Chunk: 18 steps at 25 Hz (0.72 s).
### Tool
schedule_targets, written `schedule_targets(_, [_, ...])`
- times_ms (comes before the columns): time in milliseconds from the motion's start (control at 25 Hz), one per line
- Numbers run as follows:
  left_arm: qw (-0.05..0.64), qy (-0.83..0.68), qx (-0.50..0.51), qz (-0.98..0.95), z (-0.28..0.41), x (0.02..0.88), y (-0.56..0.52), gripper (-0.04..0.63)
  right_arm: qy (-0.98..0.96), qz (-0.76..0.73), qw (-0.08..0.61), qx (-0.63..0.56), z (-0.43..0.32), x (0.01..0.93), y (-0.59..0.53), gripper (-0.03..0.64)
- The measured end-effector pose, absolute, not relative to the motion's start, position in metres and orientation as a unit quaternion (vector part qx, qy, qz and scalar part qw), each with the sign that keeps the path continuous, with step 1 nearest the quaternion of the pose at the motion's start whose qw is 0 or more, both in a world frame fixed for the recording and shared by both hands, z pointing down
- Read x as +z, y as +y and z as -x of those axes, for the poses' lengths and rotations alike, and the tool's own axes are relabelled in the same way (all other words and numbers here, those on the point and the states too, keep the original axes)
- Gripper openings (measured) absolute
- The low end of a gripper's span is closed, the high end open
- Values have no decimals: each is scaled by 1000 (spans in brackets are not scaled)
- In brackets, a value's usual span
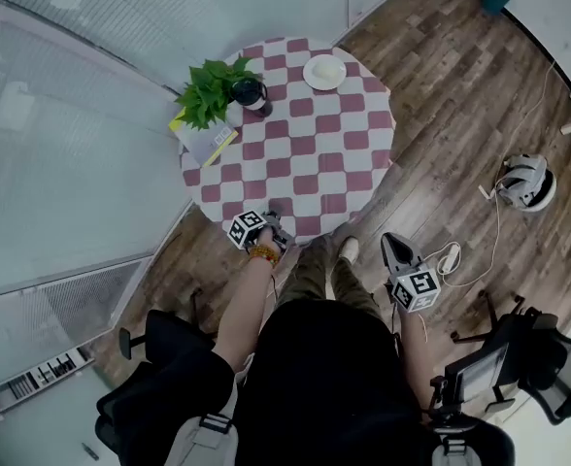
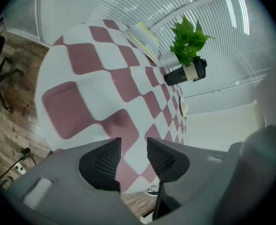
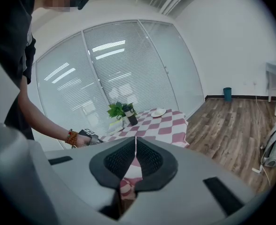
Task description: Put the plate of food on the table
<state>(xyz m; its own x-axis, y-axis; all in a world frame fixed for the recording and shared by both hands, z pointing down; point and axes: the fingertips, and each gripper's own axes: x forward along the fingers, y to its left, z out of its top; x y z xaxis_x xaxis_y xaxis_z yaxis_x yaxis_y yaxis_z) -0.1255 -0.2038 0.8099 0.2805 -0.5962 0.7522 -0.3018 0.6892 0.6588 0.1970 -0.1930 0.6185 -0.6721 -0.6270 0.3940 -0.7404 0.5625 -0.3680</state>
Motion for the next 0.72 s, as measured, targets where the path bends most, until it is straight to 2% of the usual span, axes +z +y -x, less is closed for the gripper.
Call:
schedule_targets(160, [707,-605,-103,-351,144,808,-134,156,-878,-366,132,279,-189,649,-180,14])
schedule_targets(280, [702,-599,-43,-383,132,813,-99,156,-875,-368,139,283,-197,655,-173,14])
schedule_targets(480, [652,-594,70,-467,128,811,-62,156,-900,-332,129,250,-170,638,-199,14])
schedule_targets(720, [548,-592,89,-583,142,763,-90,156,-925,-290,123,213,-114,610,-207,14])
